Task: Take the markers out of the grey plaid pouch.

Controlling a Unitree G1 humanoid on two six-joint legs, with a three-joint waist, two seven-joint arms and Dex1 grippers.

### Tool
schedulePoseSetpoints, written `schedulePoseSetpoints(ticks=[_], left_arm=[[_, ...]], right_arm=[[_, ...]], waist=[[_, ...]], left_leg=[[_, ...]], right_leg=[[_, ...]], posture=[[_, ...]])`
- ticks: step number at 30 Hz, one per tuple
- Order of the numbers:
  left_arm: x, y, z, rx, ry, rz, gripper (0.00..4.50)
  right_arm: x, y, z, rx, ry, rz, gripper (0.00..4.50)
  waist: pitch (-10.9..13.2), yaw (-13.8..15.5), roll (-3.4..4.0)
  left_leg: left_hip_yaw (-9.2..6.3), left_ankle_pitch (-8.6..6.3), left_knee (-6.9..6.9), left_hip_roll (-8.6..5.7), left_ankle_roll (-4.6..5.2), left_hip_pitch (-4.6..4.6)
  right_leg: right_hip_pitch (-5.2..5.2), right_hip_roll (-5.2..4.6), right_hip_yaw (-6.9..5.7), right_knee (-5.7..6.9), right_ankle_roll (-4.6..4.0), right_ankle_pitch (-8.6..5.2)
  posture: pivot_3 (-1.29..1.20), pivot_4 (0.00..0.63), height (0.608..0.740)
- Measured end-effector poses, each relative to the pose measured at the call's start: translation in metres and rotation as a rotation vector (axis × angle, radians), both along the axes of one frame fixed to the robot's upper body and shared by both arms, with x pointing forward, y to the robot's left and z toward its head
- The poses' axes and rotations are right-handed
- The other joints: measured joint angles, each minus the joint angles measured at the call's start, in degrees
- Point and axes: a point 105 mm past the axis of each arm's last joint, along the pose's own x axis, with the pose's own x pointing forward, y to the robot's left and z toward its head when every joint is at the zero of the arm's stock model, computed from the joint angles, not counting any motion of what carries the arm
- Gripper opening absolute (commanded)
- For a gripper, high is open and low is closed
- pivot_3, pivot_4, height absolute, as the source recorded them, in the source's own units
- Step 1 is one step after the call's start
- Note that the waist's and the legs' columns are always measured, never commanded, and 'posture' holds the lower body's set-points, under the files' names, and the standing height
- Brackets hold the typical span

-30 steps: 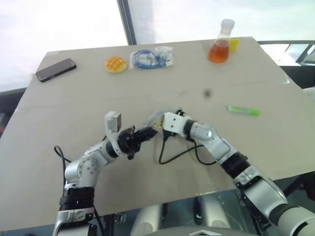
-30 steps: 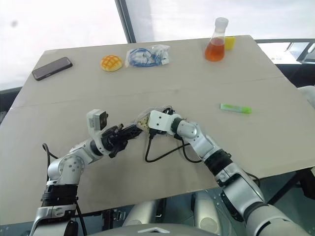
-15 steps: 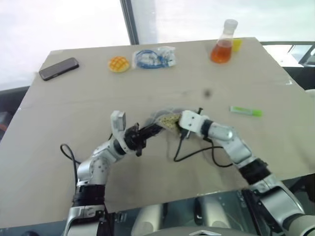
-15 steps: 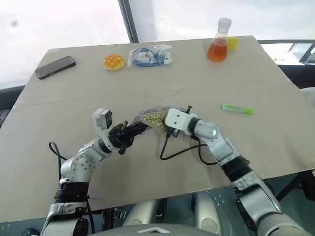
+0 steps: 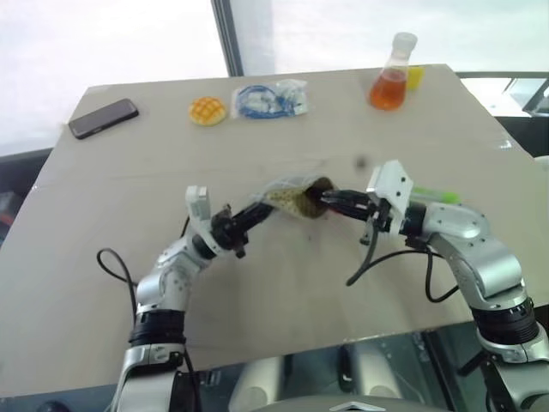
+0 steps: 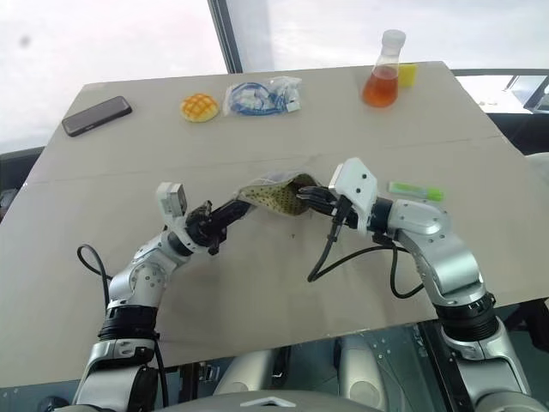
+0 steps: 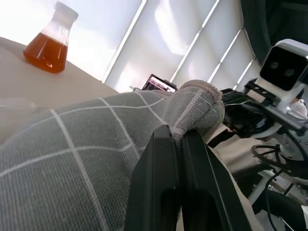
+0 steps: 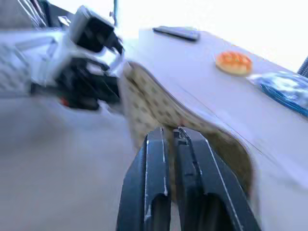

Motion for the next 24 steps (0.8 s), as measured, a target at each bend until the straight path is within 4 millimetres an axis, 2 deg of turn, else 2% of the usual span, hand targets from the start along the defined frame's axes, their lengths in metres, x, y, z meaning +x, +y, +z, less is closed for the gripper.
schedulePoseSetpoints(ticks=[4, 6, 7, 9, 10, 14, 17, 21, 24], left_arm=[[0.005, 0.003, -0.001, 0.015, -0.014, 0.047, 0.00], [0.005, 0.003, -0.001, 0.014, -0.015, 0.050, 0.00], [0.005, 0.003, -0.001, 0.014, -0.018, 0.052, 0.00], [0.004, 0.003, -0.003, 0.015, -0.020, 0.052, 0.00], [0.001, 0.004, -0.006, 0.020, -0.013, 0.051, 0.00], [-0.001, -0.001, -0.007, 0.018, -0.018, 0.038, 0.00], [-0.002, -0.004, -0.006, 0.037, -0.037, 0.031, 0.00], [-0.004, -0.006, -0.008, 0.049, -0.042, 0.023, 0.00], [-0.005, -0.007, -0.007, 0.062, -0.058, 0.013, 0.00]], right_arm=[[-0.003, -0.014, 0.012, 0.001, -0.001, -0.044, 0.30], [0.009, -0.029, 0.005, -0.085, -0.006, -0.147, 0.30], [0.019, -0.038, -0.001, -0.124, 0.002, -0.213, 0.84], [0.030, -0.047, -0.012, -0.157, 0.036, -0.281, 1.57], [0.038, -0.042, -0.019, -0.142, 0.081, -0.307, 1.99], [0.043, -0.006, -0.025, -0.102, 0.192, -0.280, 1.99], [0.048, 0.008, -0.031, -0.073, 0.280, -0.299, 1.99], [0.050, 0.012, -0.038, -0.094, 0.333, -0.328, 1.99], [0.056, 0.013, -0.051, -0.141, 0.371, -0.367, 1.99]], waist=[[0.0, 0.3, 0.00], [0.0, 0.5, -0.01], [0.0, 0.5, -0.02], [0.0, 0.5, -0.01], [0.0, 0.2, -0.01], [0.0, -0.1, 0.00], [0.0, 0.0, 0.00], [0.0, 0.3, 0.00], [0.0, 0.3, 0.00]], left_leg=[[0.02, -0.01, 0.00, -0.04, 0.00, -0.02], [0.04, -0.01, 0.00, -0.04, 0.00, -0.02], [0.06, -0.01, 0.01, -0.04, 0.00, -0.01], [0.10, -0.01, 0.00, 0.00, 0.00, 0.00], [0.12, -0.01, -0.02, 0.05, 0.00, 0.00], [0.09, 0.00, -0.05, 0.07, 0.01, -0.04], [0.09, 0.00, -0.05, -0.04, 0.01, -0.05], [0.09, -0.01, -0.04, -0.06, 0.02, -0.05], [0.09, -0.01, -0.04, 0.00, 0.02, -0.04]], right_leg=[[0.00, -0.05, 0.01, -0.04, 0.00, 0.00], [0.00, -0.05, 0.00, -0.04, 0.00, 0.00], [0.00, -0.05, 0.00, -0.04, 0.00, 0.00], [-0.01, -0.03, 0.03, -0.04, -0.01, 0.00], [-0.04, -0.01, 0.05, -0.03, -0.01, 0.00], [-0.11, 0.03, 0.04, 0.01, -0.24, 0.14], [-0.09, -0.02, 0.05, -0.04, -0.24, 0.15], [-0.08, -0.01, 0.05, -0.05, -0.24, 0.15], [-0.09, 0.05, 0.03, -0.02, -0.24, 0.15]], posture=[[0.00, 0.150, 0.740], [0.00, 0.150, 0.740], [0.00, 0.150, 0.740], [0.00, 0.150, 0.740], [0.00, 0.150, 0.740], [0.00, 0.150, 0.740], [0.00, 0.150, 0.740], [0.00, 0.150, 0.740], [0.00, 0.150, 0.740]])
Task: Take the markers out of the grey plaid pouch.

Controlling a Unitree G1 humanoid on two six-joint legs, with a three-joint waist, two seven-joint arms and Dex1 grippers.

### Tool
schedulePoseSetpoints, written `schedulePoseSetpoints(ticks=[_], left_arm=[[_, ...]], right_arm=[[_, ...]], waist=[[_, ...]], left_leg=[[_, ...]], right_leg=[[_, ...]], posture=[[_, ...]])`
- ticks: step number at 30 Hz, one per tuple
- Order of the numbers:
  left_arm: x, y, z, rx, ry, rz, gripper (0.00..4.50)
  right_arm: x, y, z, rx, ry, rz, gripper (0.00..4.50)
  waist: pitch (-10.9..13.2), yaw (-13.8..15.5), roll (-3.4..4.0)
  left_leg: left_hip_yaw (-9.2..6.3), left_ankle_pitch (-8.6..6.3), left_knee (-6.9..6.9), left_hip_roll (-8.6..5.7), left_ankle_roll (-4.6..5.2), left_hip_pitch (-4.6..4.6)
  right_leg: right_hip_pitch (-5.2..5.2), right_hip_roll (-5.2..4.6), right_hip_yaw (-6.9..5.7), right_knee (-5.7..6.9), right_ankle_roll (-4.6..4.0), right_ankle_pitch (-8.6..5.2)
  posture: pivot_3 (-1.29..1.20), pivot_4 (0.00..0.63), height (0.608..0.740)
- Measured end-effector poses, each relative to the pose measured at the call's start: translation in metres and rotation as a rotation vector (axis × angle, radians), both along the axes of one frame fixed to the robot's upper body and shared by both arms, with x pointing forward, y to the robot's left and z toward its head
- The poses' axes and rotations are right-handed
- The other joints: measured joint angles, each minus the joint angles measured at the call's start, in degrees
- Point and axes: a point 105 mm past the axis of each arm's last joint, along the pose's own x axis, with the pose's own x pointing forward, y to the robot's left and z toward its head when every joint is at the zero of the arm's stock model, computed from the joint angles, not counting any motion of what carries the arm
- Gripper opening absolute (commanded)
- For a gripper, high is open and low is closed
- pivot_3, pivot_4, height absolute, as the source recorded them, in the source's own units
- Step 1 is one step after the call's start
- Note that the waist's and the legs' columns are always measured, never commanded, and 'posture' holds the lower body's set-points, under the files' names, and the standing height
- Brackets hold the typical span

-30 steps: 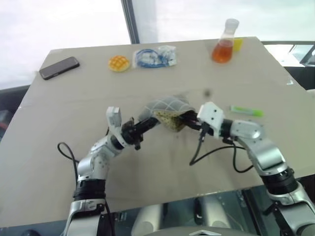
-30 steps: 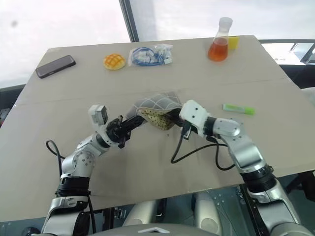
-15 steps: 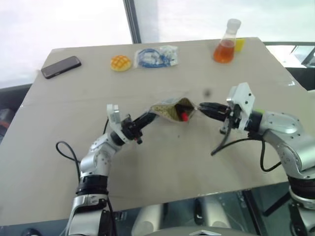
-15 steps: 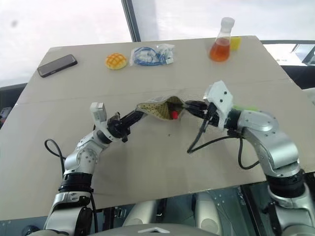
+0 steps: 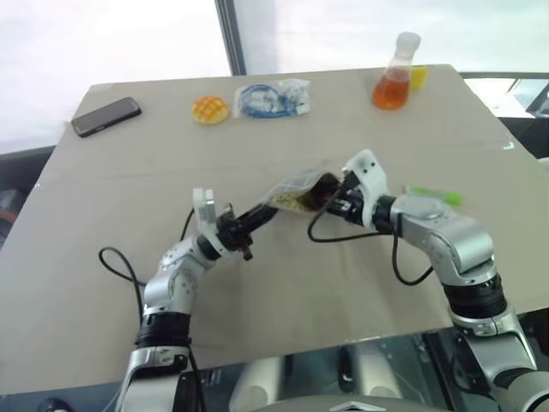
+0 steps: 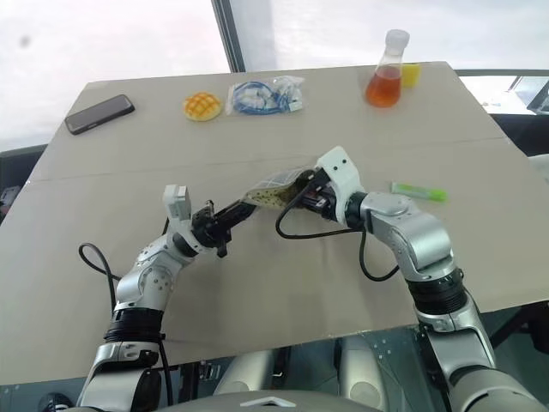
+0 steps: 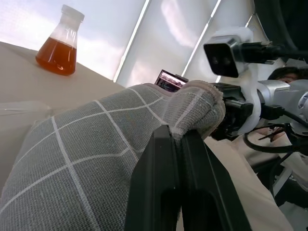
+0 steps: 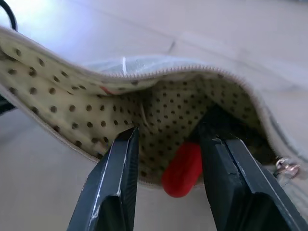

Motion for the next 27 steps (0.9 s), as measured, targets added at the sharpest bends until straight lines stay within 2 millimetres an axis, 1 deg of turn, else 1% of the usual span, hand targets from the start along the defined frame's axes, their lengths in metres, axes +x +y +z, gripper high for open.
schedulePoseSetpoints(ticks=[4, 6, 9, 12, 14, 18, 23, 25, 26, 27], left_arm=[[-0.001, -0.001, -0.001, 0.008, -0.005, -0.009, 0.00], [-0.002, -0.003, -0.001, 0.011, -0.011, -0.019, 0.00], [-0.003, -0.004, -0.001, 0.013, -0.015, -0.021, 0.00], [-0.004, -0.003, -0.003, 0.014, -0.015, -0.016, 0.00], [-0.004, -0.002, -0.005, 0.019, -0.014, -0.009, 0.00], [-0.001, 0.000, -0.005, 0.048, -0.041, 0.030, 0.00], [0.013, 0.012, -0.008, 0.118, -0.086, 0.158, 0.00], [0.017, 0.014, -0.007, 0.131, -0.099, 0.183, 0.00], [0.020, 0.014, -0.007, 0.144, -0.110, 0.193, 0.00], [0.020, 0.016, -0.007, 0.148, -0.113, 0.199, 0.00]], right_arm=[[0.010, -0.002, -0.017, -0.069, 0.033, -0.045, 1.99], [0.015, -0.002, -0.023, -0.106, 0.029, -0.054, 1.46], [0.018, -0.004, -0.028, -0.133, 0.025, -0.065, 0.37], [0.019, -0.006, -0.026, -0.144, 0.011, -0.069, 0.38], [0.017, -0.012, -0.022, -0.161, -0.009, -0.066, 0.38], [0.003, -0.029, -0.005, -0.167, -0.043, -0.041, 0.38], [-0.043, -0.073, 0.024, -0.142, -0.069, 0.021, 0.38], [-0.054, -0.082, 0.032, -0.134, -0.083, 0.030, 0.38], [-0.061, -0.090, 0.032, -0.134, -0.077, 0.024, 0.38], [-0.063, -0.092, 0.030, -0.135, -0.070, 0.023, 0.38]], waist=[[0.0, -0.3, 0.00], [0.0, -0.7, 0.00], [0.0, -0.8, 0.00], [0.0, -0.8, 0.00], [0.0, -0.8, 0.00], [0.0, -0.5, 0.00], [0.0, 0.3, -0.03], [0.0, 0.5, -0.03], [0.0, 0.6, -0.05], [0.0, 0.6, -0.05]], left_leg=[[0.02, 0.00, 0.00, 0.00, 0.00, 0.01], [0.03, 0.00, 0.00, -0.01, 0.00, 0.01], [0.02, 0.00, 0.00, -0.01, 0.00, 0.01], [0.02, 0.00, 0.00, 0.00, 0.00, 0.01], [0.02, 0.00, 0.00, 0.00, 0.00, 0.01], [-0.02, 0.00, 0.00, 0.00, 0.00, -0.01], [0.00, -0.03, -0.01, 0.01, 0.04, -0.06], [0.02, -0.03, 0.00, 0.06, 0.04, -0.05], [0.01, -0.03, 0.01, 0.07, 0.04, -0.04], [0.01, -0.03, 0.02, 0.07, 0.04, -0.04]], right_leg=[[0.00, 0.01, 0.01, 0.01, 0.01, 0.00], [0.00, 0.02, 0.01, 0.01, 0.02, 0.01], [0.00, 0.02, 0.01, 0.01, 0.15, 0.09], [0.00, 0.03, 0.01, 0.01, 0.21, 0.12], [0.00, 0.02, 0.01, 0.01, 0.25, 0.09], [0.01, 0.00, -0.01, -0.02, 0.39, 0.00], [0.04, -0.04, -0.04, -0.15, 0.41, -0.03], [0.07, -0.03, -0.05, -0.20, 0.25, -0.12], [0.10, -0.04, -0.09, -0.21, 0.24, -0.13], [0.11, -0.04, -0.10, -0.21, 0.24, -0.13]], posture=[[0.00, 0.150, 0.740], [0.00, 0.150, 0.740], [0.00, 0.150, 0.740], [0.00, 0.150, 0.740], [0.00, 0.150, 0.740], [0.00, 0.150, 0.740], [0.00, 0.150, 0.740], [0.00, 0.150, 0.740], [0.00, 0.150, 0.740], [0.00, 0.150, 0.740]])
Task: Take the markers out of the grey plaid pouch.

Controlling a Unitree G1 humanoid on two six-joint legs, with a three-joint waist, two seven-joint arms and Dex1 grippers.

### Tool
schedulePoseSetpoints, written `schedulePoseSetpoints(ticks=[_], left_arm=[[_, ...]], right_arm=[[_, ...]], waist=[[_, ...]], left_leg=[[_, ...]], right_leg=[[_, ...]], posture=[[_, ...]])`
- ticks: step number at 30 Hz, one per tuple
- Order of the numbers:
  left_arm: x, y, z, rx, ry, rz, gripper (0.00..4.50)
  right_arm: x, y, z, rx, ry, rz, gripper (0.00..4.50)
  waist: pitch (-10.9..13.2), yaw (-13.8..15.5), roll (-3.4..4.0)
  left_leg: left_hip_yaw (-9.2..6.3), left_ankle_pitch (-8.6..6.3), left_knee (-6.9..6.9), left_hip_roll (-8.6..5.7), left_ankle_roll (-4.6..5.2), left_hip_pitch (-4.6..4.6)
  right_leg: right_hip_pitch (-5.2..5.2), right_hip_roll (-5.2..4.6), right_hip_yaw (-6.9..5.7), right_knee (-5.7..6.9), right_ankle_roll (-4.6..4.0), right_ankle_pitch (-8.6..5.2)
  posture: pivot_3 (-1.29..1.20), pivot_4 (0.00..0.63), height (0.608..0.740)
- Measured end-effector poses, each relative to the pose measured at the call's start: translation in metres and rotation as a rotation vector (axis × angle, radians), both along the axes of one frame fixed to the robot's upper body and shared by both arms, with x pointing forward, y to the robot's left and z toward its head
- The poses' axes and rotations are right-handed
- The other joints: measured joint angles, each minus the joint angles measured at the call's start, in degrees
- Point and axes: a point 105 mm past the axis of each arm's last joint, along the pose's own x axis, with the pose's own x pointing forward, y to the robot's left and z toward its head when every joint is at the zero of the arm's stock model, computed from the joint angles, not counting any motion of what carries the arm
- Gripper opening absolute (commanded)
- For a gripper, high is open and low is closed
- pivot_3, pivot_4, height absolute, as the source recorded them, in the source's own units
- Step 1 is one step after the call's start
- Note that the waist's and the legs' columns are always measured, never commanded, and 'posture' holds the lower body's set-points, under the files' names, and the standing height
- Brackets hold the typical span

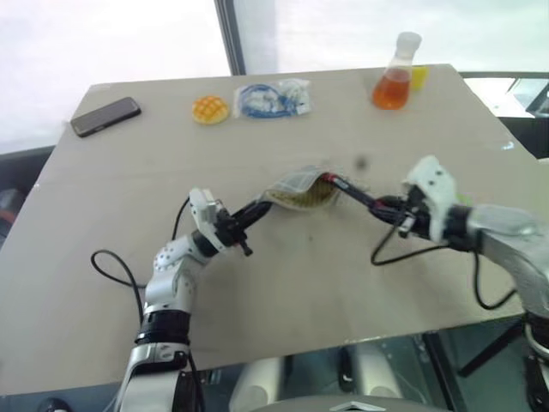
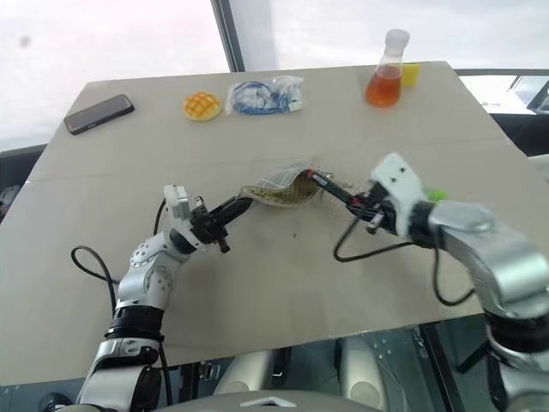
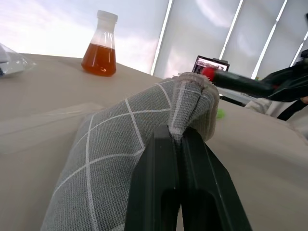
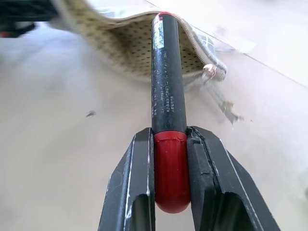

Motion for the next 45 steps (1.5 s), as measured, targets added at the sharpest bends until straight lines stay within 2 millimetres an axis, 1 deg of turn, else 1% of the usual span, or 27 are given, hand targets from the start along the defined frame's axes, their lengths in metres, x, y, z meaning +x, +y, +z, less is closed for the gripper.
schedulePoseSetpoints(ticks=[1, 3, 4, 5, 7, 9, 12, 13, 14, 17, 18, 21, 22, 26, 27, 28, 31, 32, 33, 35, 37, 38, 39, 41, 43, 44, 45], left_arm=[[0.002, 0.000, 0.000, 0.008, -0.004, 0.007, 0.00], [0.004, 0.002, 0.000, 0.020, -0.013, 0.029, 0.00], [0.006, 0.005, -0.001, 0.024, -0.015, 0.043, 0.00], [0.007, 0.008, -0.001, 0.029, -0.018, 0.059, 0.00], [0.012, 0.017, 0.001, 0.054, -0.032, 0.109, 0.00], [0.019, 0.027, 0.006, 0.081, -0.058, 0.174, 0.00], [0.024, 0.042, 0.009, 0.140, -0.093, 0.256, 0.00], [0.025, 0.047, 0.009, 0.160, -0.101, 0.278, 0.00], [0.025, 0.052, 0.009, 0.177, -0.111, 0.295, 0.00], [0.022, 0.063, 0.011, 0.211, -0.134, 0.325, 0.00], [0.022, 0.066, 0.011, 0.224, -0.144, 0.330, 0.00], [0.019, 0.086, 0.010, 0.316, -0.159, 0.356, 0.00], [0.017, 0.097, 0.010, 0.351, -0.162, 0.365, 0.00], [0.007, 0.123, 0.011, 0.430, -0.171, 0.374, 0.00], [0.006, 0.127, 0.011, 0.438, -0.168, 0.382, 0.00], [0.002, 0.138, 0.009, 0.459, -0.159, 0.401, 0.00], [-0.004, 0.159, 0.005, 0.490, -0.128, 0.448, 0.00], [-0.005, 0.166, 0.002, 0.502, -0.112, 0.461, 0.50], [-0.005, 0.169, 0.002, 0.508, -0.105, 0.464, 0.66], [-0.005, 0.172, 0.002, 0.514, -0.100, 0.460, 1.34], [-0.001, 0.173, 0.006, 0.511, -0.114, 0.468, 2.47], [0.000, 0.172, 0.009, 0.508, -0.122, 0.466, 2.80], [0.000, 0.172, 0.011, 0.496, -0.122, 0.462, 3.42], [-0.008, 0.168, 0.012, 0.464, -0.116, 0.422, 4.39], [-0.026, 0.150, 0.012, 0.411, -0.097, 0.340, 4.39], [-0.043, 0.135, 0.011, 0.367, -0.053, 0.289, 4.39], [-0.054, 0.123, 0.009, 0.342, -0.019, 0.251, 4.39]], right_arm=[[-0.002, -0.008, -0.004, -0.009, 0.003, -0.025, 0.38], [-0.001, -0.032, -0.021, -0.072, 0.014, -0.110, 0.38], [0.002, -0.051, -0.034, -0.118, 0.018, -0.169, 0.38], [0.005, -0.063, -0.044, -0.144, 0.023, -0.208, 0.38], [0.011, -0.083, -0.064, -0.168, 0.037, -0.274, 0.38], [0.018, -0.092, -0.078, -0.166, 0.032, -0.313, 0.38], [0.022, -0.094, -0.083, -0.173, 0.004, -0.298, 0.38], [0.022, -0.094, -0.084, -0.171, 0.000, -0.293, 1.40], [0.022, -0.095, -0.087, -0.168, 0.005, -0.290, 1.69], [0.022, -0.096, -0.087, -0.153, -0.017, -0.296, 3.15], [0.022, -0.094, -0.087, -0.143, -0.025, -0.296, 3.15], [0.016, -0.081, -0.089, -0.104, -0.035, -0.260, 3.15], [0.014, -0.076, -0.086, -0.101, -0.046, -0.238, 3.15], [0.009, -0.057, -0.066, -0.099, -0.127, -0.173, 3.15], [0.008, -0.054, -0.064, -0.098, -0.135, -0.164, 3.15], [0.006, -0.047, -0.062, -0.088, -0.146, -0.149, 3.15], [0.003, -0.033, -0.058, -0.054, -0.152, -0.120, 3.15], [0.002, -0.026, -0.056, -0.039, -0.159, -0.104, 3.18], [0.002, -0.021, -0.056, -0.033, -0.159, -0.090, 3.18], [0.002, -0.010, -0.054, -0.014, -0.167, -0.061, 3.18], [0.001, 0.002, -0.055, -0.007, -0.160, -0.022, 3.18], [0.000, 0.006, -0.057, -0.006, -0.155, -0.003, 3.18], [-0.002, 0.011, -0.057, -0.002, -0.151, 0.013, 3.18], [-0.004, 0.019, -0.058, 0.020, -0.147, 0.038, 3.18], [-0.007, 0.027, -0.056, 0.042, -0.153, 0.055, 3.18], [-0.009, 0.031, -0.058, 0.052, -0.153, 0.064, 3.18], [-0.010, 0.031, -0.061, 0.056, -0.144, 0.060, 3.18]], waist=[[0.0, 0.0, 0.00], [0.0, 0.1, -0.01], [0.0, 0.1, -0.02], [0.0, 0.1, -0.03], [0.0, -0.1, -0.02], [0.0, -0.2, -0.01], [0.0, -0.2, 0.00], [0.0, -0.2, 0.00], [0.0, -0.1, -0.02], [0.0, 0.0, -0.03], [0.0, 0.0, -0.04], [0.0, -0.1, -0.01], [0.0, -0.1, 0.00], [0.0, 0.0, -0.01], [0.0, 0.0, -0.01], [0.0, 0.1, -0.01], [0.0, 0.1, -0.02], [0.0, 0.0, 0.00], [0.0, 0.0, 0.00], [0.0, 0.1, -0.02], [0.0, 0.2, -0.04], [0.0, 0.2, -0.04], [0.0, 0.1, -0.04], [0.0, -0.2, -0.04], [0.0, -1.1, -0.01], [0.0, -1.6, -0.05], [0.0, -1.8, -0.06]], left_leg=[[0.01, 0.00, 0.00, -0.01, 0.00, 0.00], [0.01, -0.01, 0.01, -0.03, 0.00, 0.00], [0.01, -0.03, 0.02, -0.04, 0.04, 0.00], [0.02, -0.04, 0.03, -0.05, 0.07, 0.00], [0.10, -0.06, 0.04, -0.03, 0.10, 0.06], [0.11, -0.06, 0.03, 0.01, 0.10, 0.11], [0.11, -0.06, 0.03, 0.06, 0.10, 0.16], [0.12, -0.06, 0.04, 0.06, 0.10, 0.16], [0.11, -0.06, 0.06, 0.05, 0.10, 0.15], [0.10, -0.06, 0.07, 0.04, 0.10, 0.13], [0.08, -0.07, 0.06, 0.04, 0.10, 0.13], [0.06, -0.07, -0.01, 0.07, 0.09, 0.13], [0.07, -0.07, -0.03, 0.08, 0.09, 0.12], [0.07, -0.11, -0.02, 0.05, 0.03, 0.08], [0.07, -0.13, -0.02, 0.04, 0.00, 0.09], [0.06, -0.16, -0.02, 0.03, -0.05, 0.08], [0.03, -0.17, -0.02, 0.05, -0.07, 0.07], [0.02, -0.17, -0.02, 0.05, -0.07, 0.08], [0.02, -0.17, -0.02, 0.05, -0.07, 0.08], [-0.01, -0.19, 0.01, 0.04, -0.10, 0.06], [-0.03, -0.19, 0.02, 0.01, -0.10, 0.06], [-0.03, -0.18, 0.02, 0.00, -0.09, 0.06], [-0.02, -0.17, 0.02, -0.01, -0.07, 0.05], [0.00, -0.16, 0.00, 0.01, 0.02, 0.03], [0.06, -0.28, -0.02, 0.06, 0.12, 0.07], [0.06, -0.36, -0.03, 0.11, 0.10, 0.03], [0.06, -0.45, -0.03, 0.13, 0.08, 0.03]], right_leg=[[0.01, -0.03, 0.00, -0.02, 0.00, 0.00], [0.09, -0.04, -0.03, -0.16, 0.01, 0.01], [0.15, -0.05, -0.04, -0.22, 0.01, 0.01], [0.17, -0.05, -0.03, -0.25, 0.01, 0.02], [0.18, -0.02, 0.04, -0.25, 0.02, 0.02], [0.18, 0.01, 0.05, -0.20, 0.01, 0.04], [0.23, 0.07, 0.04, -0.20, 0.00, 0.04], [0.23, 0.06, 0.05, -0.20, 0.00, 0.05], [0.24, 0.06, 0.05, -0.21, -0.01, 0.06], [0.24, 0.03, 0.05, -0.23, -0.01, 0.06], [0.25, 0.03, 0.03, -0.23, -0.01, 0.06], [0.17, 0.07, 0.02, -0.21, -0.02, 0.05], [0.15, 0.07, 0.03, -0.22, -0.02, 0.05], [0.16, -0.01, 0.02, -0.25, -0.02, 0.05], [0.16, -0.02, 0.02, -0.26, -0.02, 0.05], [0.17, -0.05, 0.01, -0.26, -0.02, 0.05], [0.16, -0.04, -0.02, -0.26, -0.02, 0.05], [0.15, -0.04, -0.04, -0.24, -0.02, 0.05], [0.15, -0.04, -0.04, -0.24, -0.02, 0.05], [0.15, -0.05, -0.11, -0.25, -0.02, 0.05], [0.15, -0.08, -0.13, -0.26, -0.02, 0.05], [0.15, -0.09, -0.14, -0.26, -0.01, 0.05], [0.16, -0.09, -0.12, -0.27, -0.01, 0.06], [0.15, -0.09, -0.05, -0.27, 0.08, 0.12], [0.13, -0.33, 0.13, -0.29, -0.07, 0.29], [0.08, -0.31, 0.17, -0.33, -0.07, 0.29], [0.09, -0.32, 0.30, -0.34, -0.09, 0.28]], posture=[[0.00, 0.150, 0.740], [0.00, 0.150, 0.740], [0.00, 0.150, 0.740], [0.00, 0.150, 0.740], [0.00, 0.150, 0.740], [0.00, 0.150, 0.740], [0.00, 0.150, 0.740], [0.00, 0.150, 0.740], [0.00, 0.150, 0.740], [0.00, 0.150, 0.740], [0.00, 0.150, 0.740], [0.00, 0.150, 0.740], [0.00, 0.150, 0.740], [0.00, 0.150, 0.740], [0.00, 0.150, 0.740], [0.00, 0.150, 0.740], [0.00, 0.150, 0.740], [0.00, 0.150, 0.740], [0.00, 0.150, 0.740], [0.00, 0.150, 0.740], [0.00, 0.150, 0.740], [0.00, 0.150, 0.740], [0.00, 0.150, 0.740], [0.00, 0.150, 0.740], [0.00, 0.150, 0.740], [0.00, 0.150, 0.740], [0.00, 0.150, 0.740]])
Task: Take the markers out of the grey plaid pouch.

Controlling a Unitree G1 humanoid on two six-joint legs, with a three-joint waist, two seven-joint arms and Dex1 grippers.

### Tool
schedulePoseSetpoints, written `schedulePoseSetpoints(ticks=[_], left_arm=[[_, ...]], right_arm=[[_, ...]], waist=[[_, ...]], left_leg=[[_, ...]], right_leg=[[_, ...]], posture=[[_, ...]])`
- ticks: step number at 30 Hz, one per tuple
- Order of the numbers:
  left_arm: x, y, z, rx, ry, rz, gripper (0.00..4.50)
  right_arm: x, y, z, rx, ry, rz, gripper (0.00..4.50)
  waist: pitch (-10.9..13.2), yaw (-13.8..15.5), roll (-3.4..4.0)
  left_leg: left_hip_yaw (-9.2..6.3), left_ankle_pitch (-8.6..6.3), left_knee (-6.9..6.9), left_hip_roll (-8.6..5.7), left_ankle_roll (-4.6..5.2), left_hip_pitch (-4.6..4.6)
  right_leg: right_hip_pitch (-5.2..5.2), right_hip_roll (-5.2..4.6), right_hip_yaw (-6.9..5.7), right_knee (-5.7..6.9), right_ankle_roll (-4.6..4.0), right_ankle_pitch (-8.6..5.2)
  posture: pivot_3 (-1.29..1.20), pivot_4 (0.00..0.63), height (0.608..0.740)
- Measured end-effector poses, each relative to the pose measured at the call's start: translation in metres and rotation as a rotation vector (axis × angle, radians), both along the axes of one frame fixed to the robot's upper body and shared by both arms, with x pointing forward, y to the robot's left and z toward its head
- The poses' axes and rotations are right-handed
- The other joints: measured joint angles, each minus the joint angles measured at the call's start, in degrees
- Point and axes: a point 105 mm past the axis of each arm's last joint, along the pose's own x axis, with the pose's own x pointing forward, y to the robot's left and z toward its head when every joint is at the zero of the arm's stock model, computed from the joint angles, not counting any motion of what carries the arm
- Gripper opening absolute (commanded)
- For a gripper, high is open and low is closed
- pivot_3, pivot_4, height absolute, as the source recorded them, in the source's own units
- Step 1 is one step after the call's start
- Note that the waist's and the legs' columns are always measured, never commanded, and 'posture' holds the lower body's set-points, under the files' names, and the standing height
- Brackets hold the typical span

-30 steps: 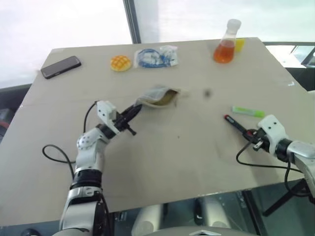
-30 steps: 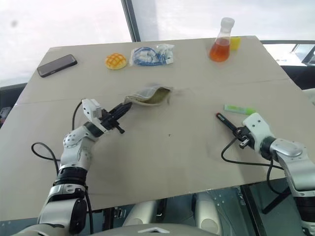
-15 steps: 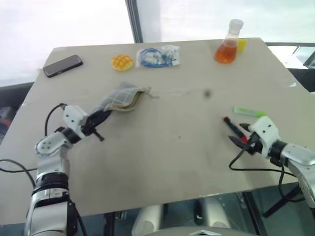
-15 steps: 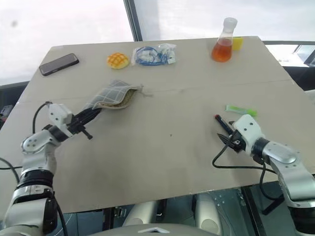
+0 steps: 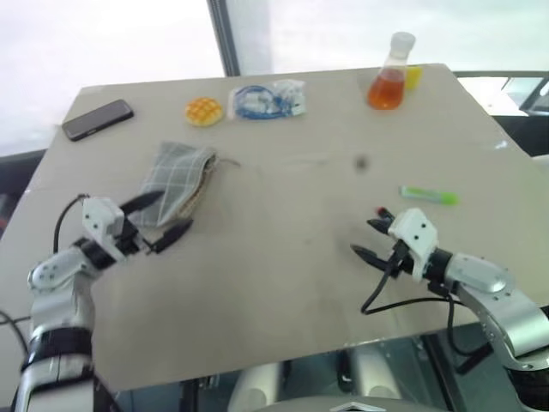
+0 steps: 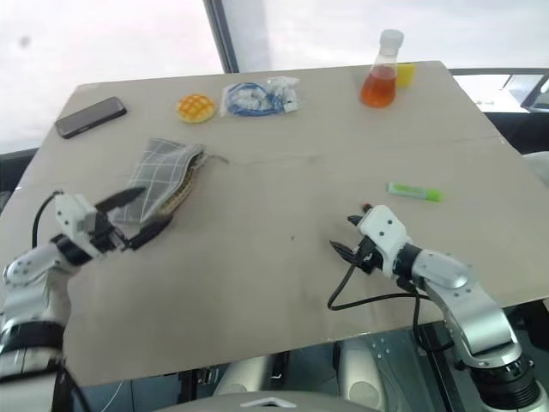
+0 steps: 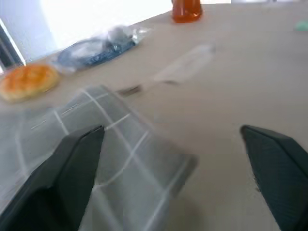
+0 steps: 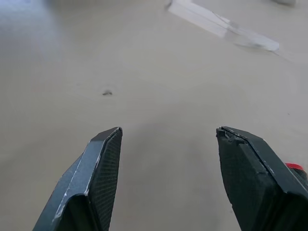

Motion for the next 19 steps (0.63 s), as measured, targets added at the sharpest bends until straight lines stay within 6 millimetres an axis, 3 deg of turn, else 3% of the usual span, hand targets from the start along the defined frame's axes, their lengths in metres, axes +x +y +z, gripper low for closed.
schedulePoseSetpoints(ticks=[3, 7, 12, 14, 16, 19], left_arm=[[-0.029, -0.034, 0.004, -0.084, 0.086, -0.068, 4.39], [-0.048, -0.061, 0.007, -0.119, 0.141, -0.114, 4.39], [-0.051, -0.064, -0.005, -0.121, 0.187, -0.073, 4.39], [-0.053, -0.062, -0.011, -0.082, 0.192, -0.058, 4.39], [-0.056, -0.054, -0.022, -0.051, 0.230, -0.023, 4.39], [-0.055, -0.051, -0.028, -0.025, 0.237, -0.014, 4.39]], right_arm=[[-0.005, -0.003, -0.009, -0.001, 0.033, -0.010, 3.18], [-0.018, -0.021, -0.023, -0.024, 0.099, -0.044, 3.18], [-0.039, -0.049, -0.022, -0.064, 0.128, -0.082, 3.18], [-0.071, -0.074, -0.027, -0.104, 0.205, -0.117, 3.18], [-0.090, -0.097, -0.033, -0.152, 0.272, -0.172, 3.18], [-0.091, -0.106, -0.022, -0.152, 0.240, -0.205, 3.18]], waist=[[0.0, 0.4, 0.02], [0.0, 1.5, 0.12], [0.0, 1.9, 0.09], [-0.1, 2.3, 0.28], [-0.2, 2.3, 0.29], [-0.2, 1.6, 0.19]], left_leg=[[-0.04, -0.14, -0.02, 0.04, -0.23, 0.01], [0.01, -0.16, 0.08, 0.04, -0.28, 0.09], [0.04, -0.17, 0.13, 0.08, -0.29, 0.13], [0.05, -0.17, 0.14, 0.08, -0.29, 0.01], [0.27, -0.24, 0.11, 0.09, -0.19, 0.08], [0.70, -0.26, 0.15, 0.36, -0.20, 0.16]], right_leg=[[-0.03, 0.04, -0.03, 0.00, -0.17, -0.13], [0.09, 0.03, -0.06, 0.01, 0.06, -0.27], [0.17, 0.00, -0.12, 0.02, 0.06, -0.27], [0.15, -0.04, -0.21, 0.00, 0.15, -0.34], [0.17, 0.16, -0.22, -0.02, 0.24, -0.41], [0.13, 0.10, -0.02, -0.02, 0.23, -0.39]], posture=[[0.00, 0.150, 0.740], [0.00, 0.150, 0.740], [0.00, 0.150, 0.740], [0.00, 0.150, 0.740], [0.00, 0.150, 0.740], [0.00, 0.150, 0.740]])
